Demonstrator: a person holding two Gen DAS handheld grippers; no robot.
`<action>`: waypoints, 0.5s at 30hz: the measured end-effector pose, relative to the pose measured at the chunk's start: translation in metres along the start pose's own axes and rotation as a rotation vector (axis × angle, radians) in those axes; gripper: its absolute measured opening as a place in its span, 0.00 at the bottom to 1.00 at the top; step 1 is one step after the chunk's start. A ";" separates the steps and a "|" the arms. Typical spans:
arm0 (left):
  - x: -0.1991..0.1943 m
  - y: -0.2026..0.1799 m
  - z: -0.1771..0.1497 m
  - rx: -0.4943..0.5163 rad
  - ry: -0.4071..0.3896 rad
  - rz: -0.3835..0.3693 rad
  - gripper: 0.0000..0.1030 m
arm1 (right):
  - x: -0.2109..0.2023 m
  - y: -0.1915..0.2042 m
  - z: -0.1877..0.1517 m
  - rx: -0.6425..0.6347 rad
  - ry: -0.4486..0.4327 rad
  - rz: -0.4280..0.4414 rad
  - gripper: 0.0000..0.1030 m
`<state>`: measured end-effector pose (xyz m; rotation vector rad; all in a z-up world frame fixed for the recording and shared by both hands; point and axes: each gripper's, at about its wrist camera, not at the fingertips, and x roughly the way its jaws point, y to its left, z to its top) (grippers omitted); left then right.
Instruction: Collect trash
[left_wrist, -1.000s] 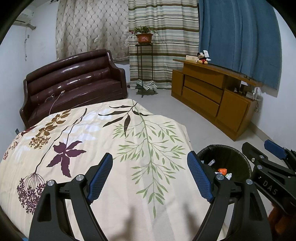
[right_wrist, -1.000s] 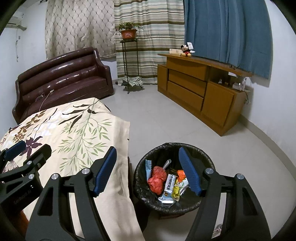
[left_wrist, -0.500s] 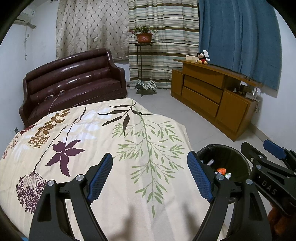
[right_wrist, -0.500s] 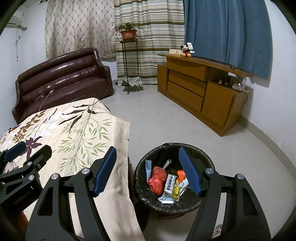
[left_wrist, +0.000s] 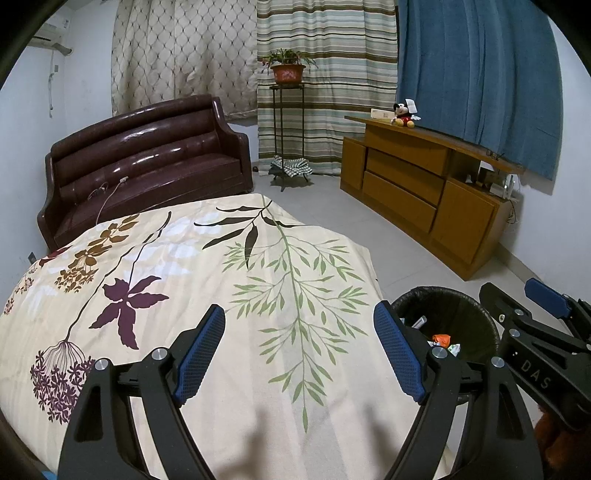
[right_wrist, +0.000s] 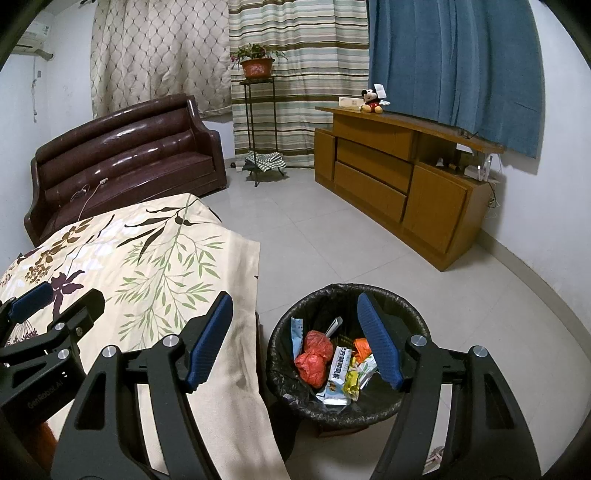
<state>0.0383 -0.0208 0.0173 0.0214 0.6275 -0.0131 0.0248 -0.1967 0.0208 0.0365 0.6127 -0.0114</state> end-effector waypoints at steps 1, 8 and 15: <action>0.000 0.000 0.000 0.000 0.000 0.000 0.78 | 0.000 0.000 0.000 0.000 0.000 0.000 0.66; 0.000 0.000 0.000 -0.001 0.000 0.000 0.78 | 0.000 0.000 0.000 0.000 0.000 0.001 0.66; -0.002 -0.001 0.000 -0.010 -0.009 -0.002 0.78 | 0.000 0.000 0.000 0.000 0.001 0.000 0.66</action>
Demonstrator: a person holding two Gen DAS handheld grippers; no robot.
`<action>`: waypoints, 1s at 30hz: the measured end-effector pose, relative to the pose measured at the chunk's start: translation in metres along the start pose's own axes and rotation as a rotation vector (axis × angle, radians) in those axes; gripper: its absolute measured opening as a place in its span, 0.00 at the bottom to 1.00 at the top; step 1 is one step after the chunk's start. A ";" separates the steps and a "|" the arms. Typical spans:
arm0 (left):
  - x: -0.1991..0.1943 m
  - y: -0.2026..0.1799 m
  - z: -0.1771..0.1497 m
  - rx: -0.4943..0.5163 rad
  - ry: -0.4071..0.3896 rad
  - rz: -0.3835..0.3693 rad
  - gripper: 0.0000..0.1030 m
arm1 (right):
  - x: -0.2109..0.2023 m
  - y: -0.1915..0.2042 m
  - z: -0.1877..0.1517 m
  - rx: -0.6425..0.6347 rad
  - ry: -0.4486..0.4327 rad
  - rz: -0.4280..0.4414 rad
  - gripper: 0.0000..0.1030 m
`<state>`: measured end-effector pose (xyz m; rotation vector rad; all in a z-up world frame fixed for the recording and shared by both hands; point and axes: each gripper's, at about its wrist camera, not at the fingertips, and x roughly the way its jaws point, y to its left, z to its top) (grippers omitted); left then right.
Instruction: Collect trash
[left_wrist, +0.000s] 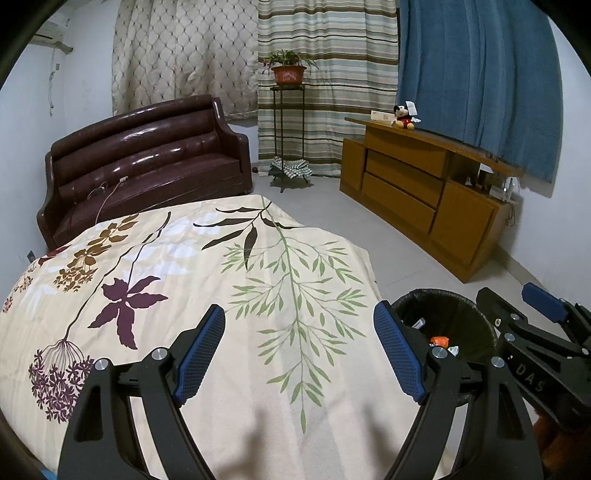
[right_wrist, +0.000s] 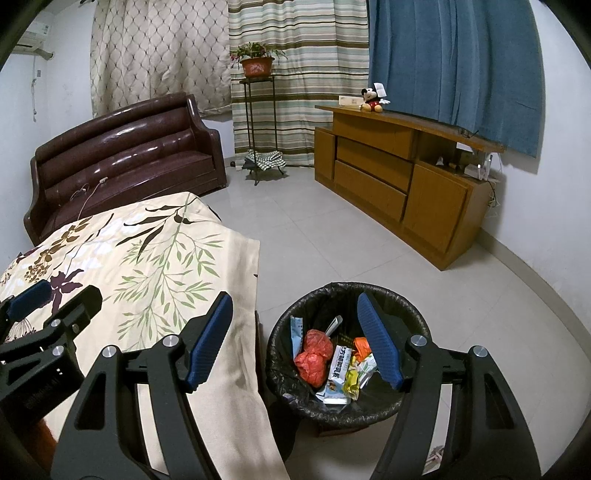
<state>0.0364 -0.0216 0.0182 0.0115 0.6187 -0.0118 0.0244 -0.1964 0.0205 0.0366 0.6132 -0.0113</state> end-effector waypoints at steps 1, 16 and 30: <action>0.000 0.000 0.000 0.002 -0.001 0.001 0.78 | 0.000 0.000 0.000 0.000 0.000 0.000 0.66; -0.004 -0.015 -0.003 0.018 -0.009 -0.025 0.81 | 0.000 0.001 0.000 -0.002 0.001 0.001 0.66; 0.001 -0.005 0.000 0.002 0.006 -0.024 0.81 | 0.002 0.002 -0.003 -0.007 0.005 0.001 0.68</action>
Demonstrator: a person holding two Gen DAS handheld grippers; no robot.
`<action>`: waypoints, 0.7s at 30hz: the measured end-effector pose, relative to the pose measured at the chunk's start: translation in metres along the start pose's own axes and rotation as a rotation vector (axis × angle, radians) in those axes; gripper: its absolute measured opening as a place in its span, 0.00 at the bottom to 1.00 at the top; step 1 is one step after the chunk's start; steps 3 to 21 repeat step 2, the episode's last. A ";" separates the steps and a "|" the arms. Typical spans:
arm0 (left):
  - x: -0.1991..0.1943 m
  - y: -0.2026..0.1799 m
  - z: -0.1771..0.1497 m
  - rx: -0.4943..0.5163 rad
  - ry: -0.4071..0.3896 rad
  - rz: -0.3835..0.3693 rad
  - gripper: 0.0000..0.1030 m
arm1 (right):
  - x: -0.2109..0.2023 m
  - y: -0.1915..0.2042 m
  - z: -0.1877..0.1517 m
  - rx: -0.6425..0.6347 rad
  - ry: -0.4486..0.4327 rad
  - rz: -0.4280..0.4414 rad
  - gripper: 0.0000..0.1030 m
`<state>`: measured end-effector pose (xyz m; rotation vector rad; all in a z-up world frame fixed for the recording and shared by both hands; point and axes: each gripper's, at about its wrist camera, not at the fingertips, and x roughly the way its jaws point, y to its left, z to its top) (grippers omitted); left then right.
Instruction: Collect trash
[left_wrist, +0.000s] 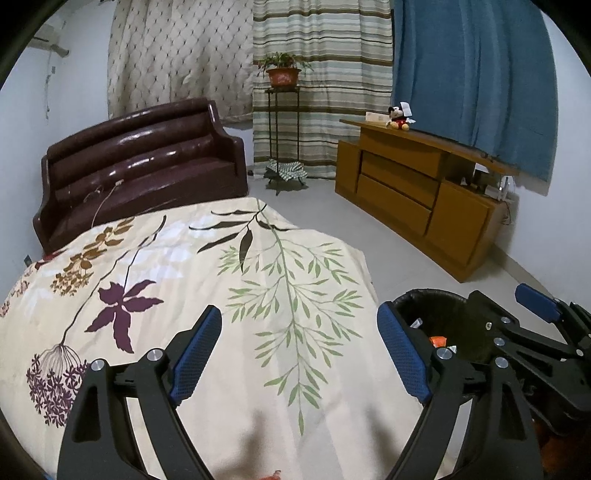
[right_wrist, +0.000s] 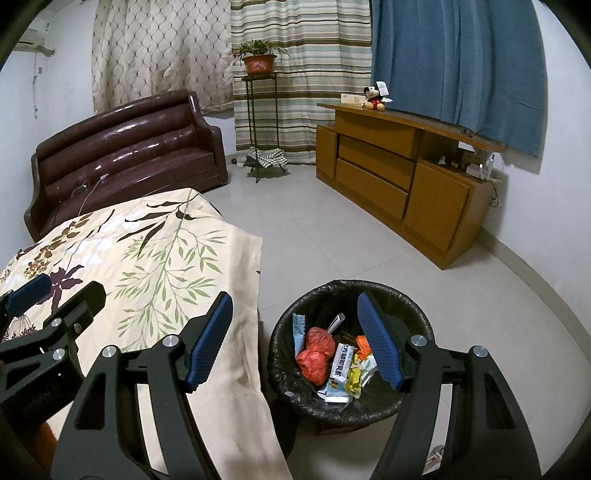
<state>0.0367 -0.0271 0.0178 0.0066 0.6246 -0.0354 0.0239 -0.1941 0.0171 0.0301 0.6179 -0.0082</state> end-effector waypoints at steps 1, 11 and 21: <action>0.001 0.002 0.000 -0.003 0.006 -0.001 0.81 | 0.000 0.000 0.000 -0.001 0.000 0.000 0.69; 0.002 0.005 -0.001 -0.008 0.014 -0.003 0.81 | 0.000 0.001 -0.001 -0.003 0.001 0.000 0.71; 0.002 0.005 -0.001 -0.008 0.014 -0.003 0.81 | 0.000 0.001 -0.001 -0.003 0.001 0.000 0.71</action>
